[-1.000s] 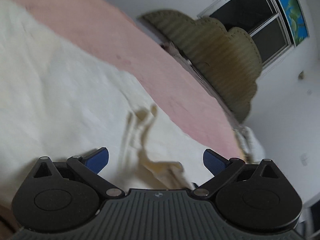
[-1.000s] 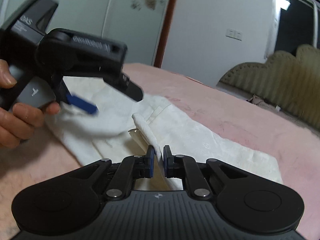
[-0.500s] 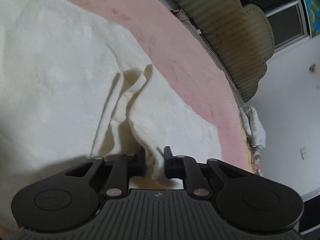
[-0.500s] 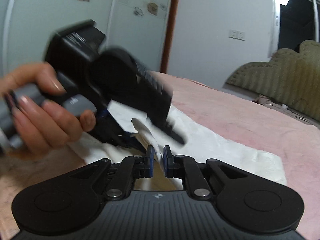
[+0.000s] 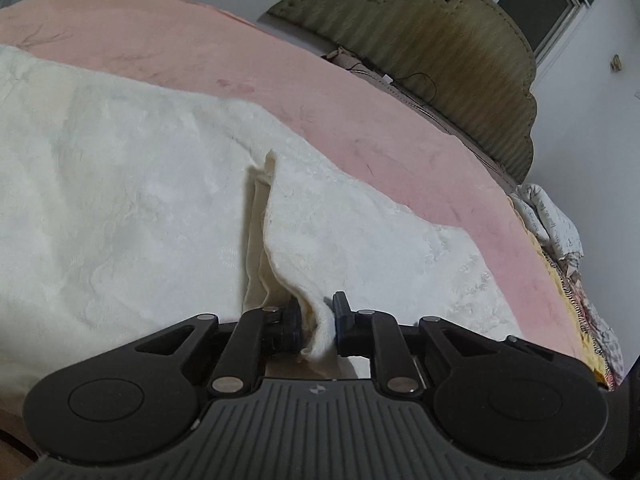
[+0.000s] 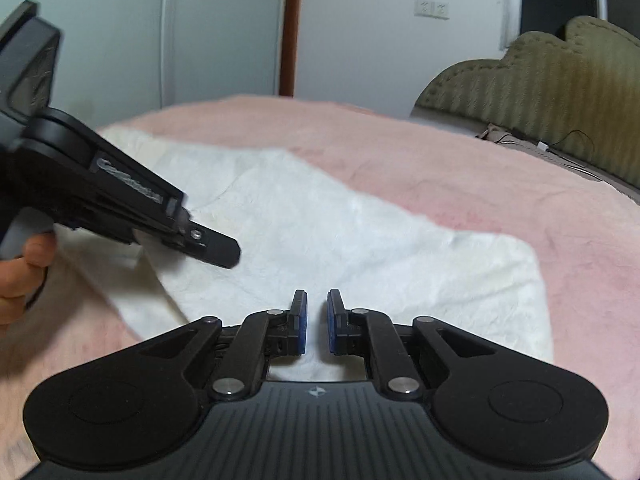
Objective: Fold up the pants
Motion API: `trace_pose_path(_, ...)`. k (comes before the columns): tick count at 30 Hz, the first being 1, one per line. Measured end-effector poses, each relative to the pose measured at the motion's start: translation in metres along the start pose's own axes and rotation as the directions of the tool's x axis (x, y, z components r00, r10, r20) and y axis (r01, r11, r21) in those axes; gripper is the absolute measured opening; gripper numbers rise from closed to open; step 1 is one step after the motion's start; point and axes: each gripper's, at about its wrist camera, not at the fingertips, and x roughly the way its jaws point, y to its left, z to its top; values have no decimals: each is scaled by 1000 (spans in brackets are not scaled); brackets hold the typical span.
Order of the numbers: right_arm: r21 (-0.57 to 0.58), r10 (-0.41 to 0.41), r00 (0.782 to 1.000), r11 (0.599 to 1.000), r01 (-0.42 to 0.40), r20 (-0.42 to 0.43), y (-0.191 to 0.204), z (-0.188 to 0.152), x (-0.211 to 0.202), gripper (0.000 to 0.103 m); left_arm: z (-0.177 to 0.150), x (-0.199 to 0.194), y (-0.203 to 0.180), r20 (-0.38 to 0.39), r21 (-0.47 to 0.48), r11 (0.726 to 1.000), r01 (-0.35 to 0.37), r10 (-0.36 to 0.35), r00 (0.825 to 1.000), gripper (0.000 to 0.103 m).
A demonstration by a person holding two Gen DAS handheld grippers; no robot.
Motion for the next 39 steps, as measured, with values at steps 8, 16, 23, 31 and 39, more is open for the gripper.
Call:
trace_pose_path(8,78,3,1000,997,-2,-16,-8,-9,1,12,-13,-6,-18,57,139,988,-70,63,996,29)
trace_pose_path(16,60,-7,1000,998,8,-25,-7,-8,9,12,-20,-14,-27,108,230,962,-146,124,986,40)
trace_pose_path(23,69,0,1000,998,1,-24,-12,-7,8,12,-20,-15,-29,113,240,958,-160,136,984,42)
trace_pose_path(31,75,6,1000,997,-4,-24,-14,-7,8,12,-13,-21,-38,234,266,911,-316,257,938,53)
trace_pose_path(39,76,7,1000,997,-5,-23,-14,-7,8,12,5,10,-61,249,351,822,-449,380,891,58)
